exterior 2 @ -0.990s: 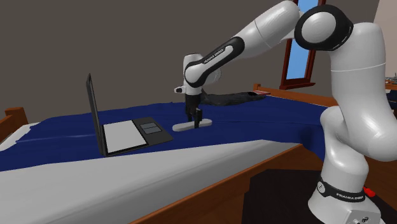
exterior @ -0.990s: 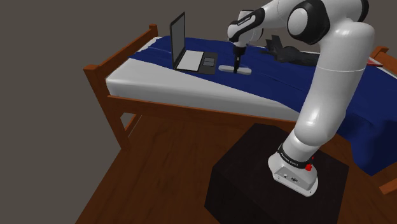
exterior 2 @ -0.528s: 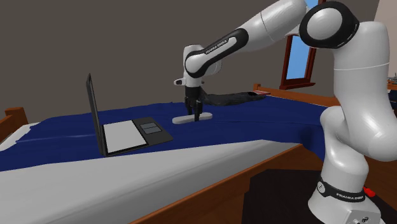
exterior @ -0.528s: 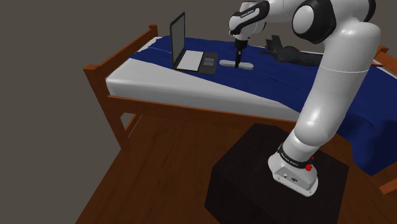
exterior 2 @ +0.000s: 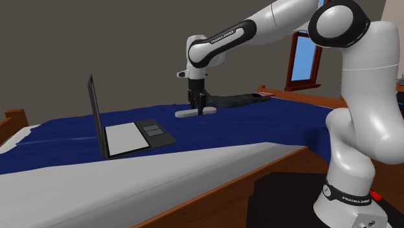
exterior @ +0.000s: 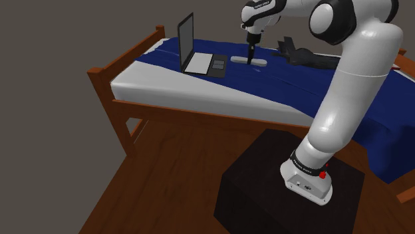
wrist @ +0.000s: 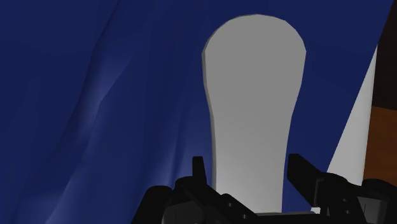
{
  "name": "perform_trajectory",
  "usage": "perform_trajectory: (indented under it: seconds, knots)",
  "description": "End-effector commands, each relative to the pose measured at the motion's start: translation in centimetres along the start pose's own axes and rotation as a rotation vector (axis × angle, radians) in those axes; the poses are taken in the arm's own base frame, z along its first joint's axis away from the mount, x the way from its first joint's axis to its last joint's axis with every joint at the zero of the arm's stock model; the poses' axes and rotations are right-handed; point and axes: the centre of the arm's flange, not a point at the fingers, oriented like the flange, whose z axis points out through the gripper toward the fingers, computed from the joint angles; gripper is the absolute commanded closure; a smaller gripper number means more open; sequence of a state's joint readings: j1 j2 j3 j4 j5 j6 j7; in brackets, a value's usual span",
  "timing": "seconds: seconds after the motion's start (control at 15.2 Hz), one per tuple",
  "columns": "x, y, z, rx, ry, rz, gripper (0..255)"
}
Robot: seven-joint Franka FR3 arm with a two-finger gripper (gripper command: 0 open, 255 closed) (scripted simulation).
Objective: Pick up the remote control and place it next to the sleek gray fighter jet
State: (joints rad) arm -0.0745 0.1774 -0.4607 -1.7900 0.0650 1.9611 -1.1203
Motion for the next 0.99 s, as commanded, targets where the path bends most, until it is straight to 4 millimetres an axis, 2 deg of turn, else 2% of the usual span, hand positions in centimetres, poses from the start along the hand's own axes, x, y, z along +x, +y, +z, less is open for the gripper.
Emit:
perform_trajectory:
  seconds: [0.0, 0.92]
  knots:
    - [0.0, 0.0, -1.0, 0.000, 0.000, 0.000, 255]
    - [0.0, 0.1, -8.4, 0.000, 0.000, 0.000, 255]
